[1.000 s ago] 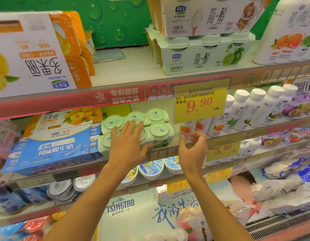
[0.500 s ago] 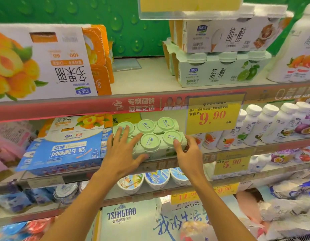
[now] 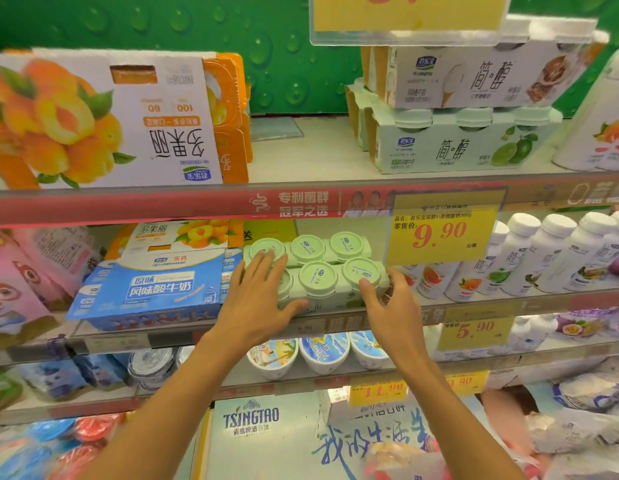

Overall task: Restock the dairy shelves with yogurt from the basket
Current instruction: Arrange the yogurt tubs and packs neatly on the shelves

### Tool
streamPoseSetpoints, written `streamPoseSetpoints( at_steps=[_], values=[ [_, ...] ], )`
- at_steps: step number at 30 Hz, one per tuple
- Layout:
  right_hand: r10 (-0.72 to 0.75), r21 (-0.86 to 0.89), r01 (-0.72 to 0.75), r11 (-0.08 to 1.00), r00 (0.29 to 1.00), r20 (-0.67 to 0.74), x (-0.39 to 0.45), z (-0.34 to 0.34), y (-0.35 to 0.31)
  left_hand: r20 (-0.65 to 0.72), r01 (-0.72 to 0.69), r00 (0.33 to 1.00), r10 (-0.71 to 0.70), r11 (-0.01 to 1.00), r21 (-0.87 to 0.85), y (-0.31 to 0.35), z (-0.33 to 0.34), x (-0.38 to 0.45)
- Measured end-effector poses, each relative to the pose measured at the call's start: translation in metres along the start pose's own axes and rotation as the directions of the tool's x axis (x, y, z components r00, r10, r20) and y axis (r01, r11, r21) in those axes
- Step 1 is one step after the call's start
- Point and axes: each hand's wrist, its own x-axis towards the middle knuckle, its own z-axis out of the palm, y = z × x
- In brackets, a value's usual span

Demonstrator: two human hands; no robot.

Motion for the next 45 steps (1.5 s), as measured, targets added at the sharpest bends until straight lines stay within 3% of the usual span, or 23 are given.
streamPoseSetpoints(
  at_steps=[4, 7, 13, 15, 18, 20, 21, 22, 25, 27, 29, 34, 40, 45],
  values=[
    [-0.147, -0.133, 0.139, 0.981, 0.988, -0.053, -0.019, 0.001, -0.013, -0.056, 0.024, 0.998, -0.028, 0.997, -0.074, -0.011, -0.001, -0.028],
    [-0.299, -0.206, 0.283, 0.937, 0.953, -0.053, -0.033, 0.005, -0.026, -0.2, 0.034, 0.977, -0.075, 0.98, -0.198, -0.017, -0.015, -0.05],
    [-0.488, -0.103, 0.487, 0.867, 0.873, 0.018, -0.054, 0.008, -0.089, -0.482, -0.027, 0.847, -0.222, 0.889, -0.457, -0.029, -0.084, -0.079],
    [-0.56, -0.003, 0.56, 0.828, 0.828, 0.002, -0.057, 0.004, -0.121, -0.568, -0.076, 0.781, -0.26, 0.863, -0.5, -0.037, -0.116, -0.084],
    [-0.628, 0.166, 0.627, 0.761, 0.777, -0.051, -0.054, -0.005, -0.177, -0.713, -0.122, 0.595, -0.369, 0.836, -0.535, -0.06, -0.165, -0.085],
    [-0.638, 0.256, 0.635, 0.729, 0.765, -0.081, -0.045, -0.01, -0.213, -0.751, -0.101, 0.47, -0.464, 0.817, -0.567, -0.083, -0.193, -0.079],
    [-0.641, 0.282, 0.635, 0.72, 0.763, -0.082, -0.039, -0.011, -0.231, -0.736, -0.058, 0.445, -0.511, 0.803, -0.593, -0.097, -0.205, -0.074],
    [-0.635, 0.286, 0.626, 0.725, 0.769, -0.073, -0.032, -0.012, -0.247, -0.692, -0.001, 0.459, -0.558, 0.778, -0.628, -0.11, -0.214, -0.068],
    [-0.544, 0.212, 0.524, 0.825, 0.837, 0.048, -0.004, -0.008, -0.282, -0.462, 0.1, 0.621, -0.633, 0.649, -0.754, -0.135, -0.235, -0.051],
    [-0.475, 0.175, 0.446, 0.878, 0.858, 0.196, 0.009, 0.0, -0.292, -0.378, 0.062, 0.705, -0.6, 0.583, -0.81, -0.138, -0.243, -0.044],
    [-0.446, 0.113, 0.431, 0.895, 0.855, 0.265, 0.016, 0.009, -0.293, -0.388, 0.015, 0.745, -0.543, 0.595, -0.804, -0.137, -0.247, -0.039],
    [-0.467, 0.145, 0.447, 0.883, 0.87, 0.157, 0.02, 0.021, -0.286, -0.473, -0.008, 0.7, -0.535, 0.657, -0.754, -0.14, -0.241, -0.036],
    [-0.538, 0.18, 0.549, 0.816, 0.836, -0.111, 0.021, 0.033, -0.284, -0.552, -0.046, 0.637, -0.538, 0.688, -0.724, -0.138, -0.238, -0.036],
    [-0.544, 0.272, 0.57, 0.775, 0.822, -0.171, 0.023, 0.038, -0.282, -0.57, -0.069, 0.613, -0.548, 0.681, -0.729, -0.137, -0.24, -0.036]
  ],
)
